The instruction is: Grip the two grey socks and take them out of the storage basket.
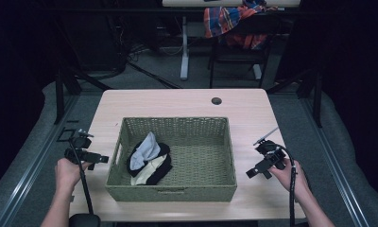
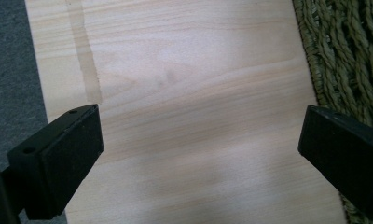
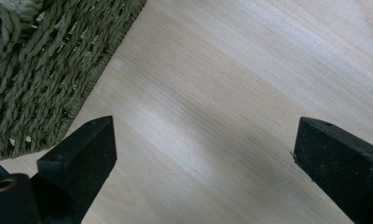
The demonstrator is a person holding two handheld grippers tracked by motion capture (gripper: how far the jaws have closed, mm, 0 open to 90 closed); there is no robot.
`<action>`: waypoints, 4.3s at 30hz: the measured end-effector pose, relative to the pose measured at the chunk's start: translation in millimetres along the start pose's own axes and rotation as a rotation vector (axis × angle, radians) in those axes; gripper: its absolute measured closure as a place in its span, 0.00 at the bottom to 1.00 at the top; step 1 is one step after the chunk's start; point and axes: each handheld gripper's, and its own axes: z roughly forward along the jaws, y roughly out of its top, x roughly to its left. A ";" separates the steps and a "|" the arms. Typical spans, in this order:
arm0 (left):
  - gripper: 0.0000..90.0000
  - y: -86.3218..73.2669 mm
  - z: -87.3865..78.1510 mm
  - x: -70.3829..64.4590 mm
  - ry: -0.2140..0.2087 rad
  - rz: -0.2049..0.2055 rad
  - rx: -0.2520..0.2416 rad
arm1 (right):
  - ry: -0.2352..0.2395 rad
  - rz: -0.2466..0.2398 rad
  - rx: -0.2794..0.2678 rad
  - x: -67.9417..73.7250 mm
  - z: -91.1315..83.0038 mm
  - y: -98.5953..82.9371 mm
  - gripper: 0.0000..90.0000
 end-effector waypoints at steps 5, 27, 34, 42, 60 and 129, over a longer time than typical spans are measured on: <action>0.00 -0.5 -1.2 1.3 0.003 -0.002 -0.004 | 0.013 0.024 -0.033 2.6 1.7 -1.5 0.07; 0.00 2.9 -15.2 -7.0 0.039 0.037 -0.060 | 0.015 -0.014 0.018 2.0 1.5 1.9 0.07; 0.00 6.5 -26.5 -12.0 0.069 0.058 -0.091 | 0.012 -0.024 0.027 2.1 1.5 2.6 0.07; 0.00 12.9 -45.4 -21.1 0.087 0.086 -0.153 | 0.015 -0.014 0.015 2.5 2.1 2.0 0.07; 0.00 29.4 -81.0 -54.3 0.072 0.161 -0.220 | 0.011 0.002 -0.002 4.3 3.4 1.2 0.07; 0.93 75.1 -6.0 -160.3 -0.032 0.492 0.145 | 0.022 -0.027 0.025 3.0 3.6 1.9 0.08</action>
